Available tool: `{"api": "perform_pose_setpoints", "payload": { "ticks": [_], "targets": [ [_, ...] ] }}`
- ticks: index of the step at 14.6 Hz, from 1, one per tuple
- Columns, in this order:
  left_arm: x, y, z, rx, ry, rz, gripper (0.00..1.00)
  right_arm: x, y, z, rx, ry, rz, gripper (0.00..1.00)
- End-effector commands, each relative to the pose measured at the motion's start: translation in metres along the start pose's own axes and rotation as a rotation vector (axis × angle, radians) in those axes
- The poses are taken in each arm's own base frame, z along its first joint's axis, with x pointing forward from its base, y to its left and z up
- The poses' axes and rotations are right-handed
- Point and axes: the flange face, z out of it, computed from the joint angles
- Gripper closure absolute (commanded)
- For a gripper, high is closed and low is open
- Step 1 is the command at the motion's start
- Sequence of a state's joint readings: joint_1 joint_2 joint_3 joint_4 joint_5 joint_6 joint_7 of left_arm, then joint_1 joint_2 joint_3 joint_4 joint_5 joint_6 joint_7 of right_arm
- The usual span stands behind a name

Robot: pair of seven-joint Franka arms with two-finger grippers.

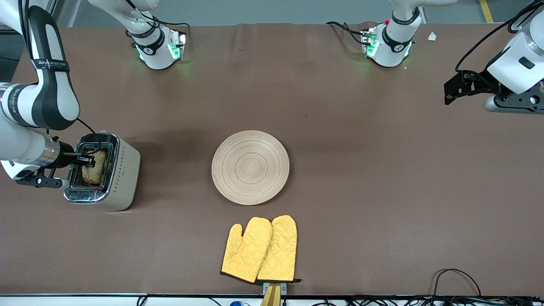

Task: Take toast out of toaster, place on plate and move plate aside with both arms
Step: 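Grasp the toast with the right gripper and lift it out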

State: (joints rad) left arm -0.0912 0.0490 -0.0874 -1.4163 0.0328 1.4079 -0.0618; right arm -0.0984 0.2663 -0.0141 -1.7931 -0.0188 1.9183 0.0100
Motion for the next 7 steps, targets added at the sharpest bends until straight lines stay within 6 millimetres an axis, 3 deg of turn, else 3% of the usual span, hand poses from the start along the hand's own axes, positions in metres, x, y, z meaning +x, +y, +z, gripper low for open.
{"api": "perform_pose_setpoints", "payload": {
  "ticks": [1, 4, 7],
  "targets": [
    [0.000, 0.001, -0.004, -0.004, -0.007, 0.015, 0.00, -0.019, 0.000, -0.053, 0.018, -0.025, -0.010, 1.00],
    [0.000, 0.001, -0.004, -0.006, -0.007, 0.017, 0.00, -0.049, -0.008, -0.119, 0.016, 0.019, -0.068, 1.00],
    [0.000, 0.002, -0.005, -0.007, -0.006, 0.016, 0.00, -0.070, -0.045, -0.170, 0.007, 0.004, -0.133, 1.00]
  ]
}}
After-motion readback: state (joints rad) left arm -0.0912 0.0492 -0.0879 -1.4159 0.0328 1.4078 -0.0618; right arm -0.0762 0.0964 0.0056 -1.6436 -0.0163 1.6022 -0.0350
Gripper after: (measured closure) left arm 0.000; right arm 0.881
